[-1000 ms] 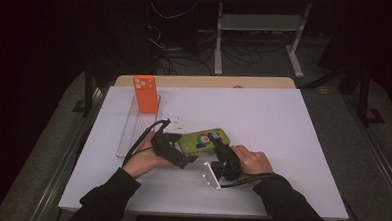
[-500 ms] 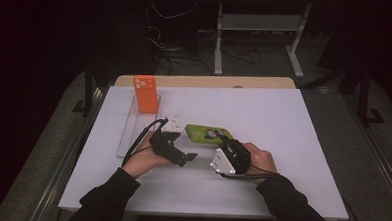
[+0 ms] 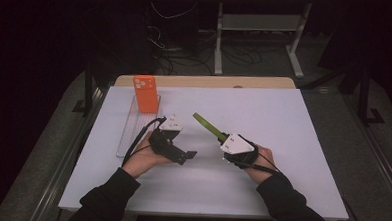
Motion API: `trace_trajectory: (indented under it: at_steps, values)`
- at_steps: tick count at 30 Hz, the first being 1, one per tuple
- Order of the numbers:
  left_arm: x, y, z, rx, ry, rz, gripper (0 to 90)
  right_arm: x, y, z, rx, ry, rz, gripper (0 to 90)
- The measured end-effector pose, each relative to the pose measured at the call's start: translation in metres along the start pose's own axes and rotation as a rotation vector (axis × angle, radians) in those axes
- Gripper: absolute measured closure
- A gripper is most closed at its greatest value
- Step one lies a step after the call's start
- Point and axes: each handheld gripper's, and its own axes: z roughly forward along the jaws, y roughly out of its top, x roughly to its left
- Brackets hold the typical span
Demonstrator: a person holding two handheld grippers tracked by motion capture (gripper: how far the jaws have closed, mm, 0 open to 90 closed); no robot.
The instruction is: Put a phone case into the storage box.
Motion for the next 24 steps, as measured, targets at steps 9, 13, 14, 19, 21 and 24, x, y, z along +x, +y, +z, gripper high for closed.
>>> trace_trajectory:
  at_steps: [9, 13, 14, 19, 21, 24]
  values:
    - [0.002, 0.003, -0.002, -0.048, 0.007, -0.029, 0.0, -0.014, -0.001, 0.002, 0.018, 0.167, 0.271, 75.8]
    - [0.003, 0.006, -0.004, -0.06, 0.013, -0.044, 0.0, -0.018, -0.003, 0.003, 0.019, 0.207, 0.347, 75.8]
    - [0.002, 0.007, -0.005, -0.066, 0.012, -0.052, 0.0, -0.019, -0.004, 0.004, 0.016, 0.219, 0.37, 75.8]
    - [0.003, 0.014, -0.006, -0.098, 0.008, -0.071, 0.0, -0.018, -0.003, 0.005, 0.006, 0.264, 0.44, 75.8]
    - [0.004, 0.017, -0.006, -0.108, 0.015, -0.083, 0.0, -0.017, -0.002, 0.005, 0.007, 0.271, 0.441, 75.8]
    - [0.005, 0.023, -0.005, -0.14, 0.014, -0.121, 0.0, -0.014, -0.001, 0.005, 0.01, 0.283, 0.448, 75.8]
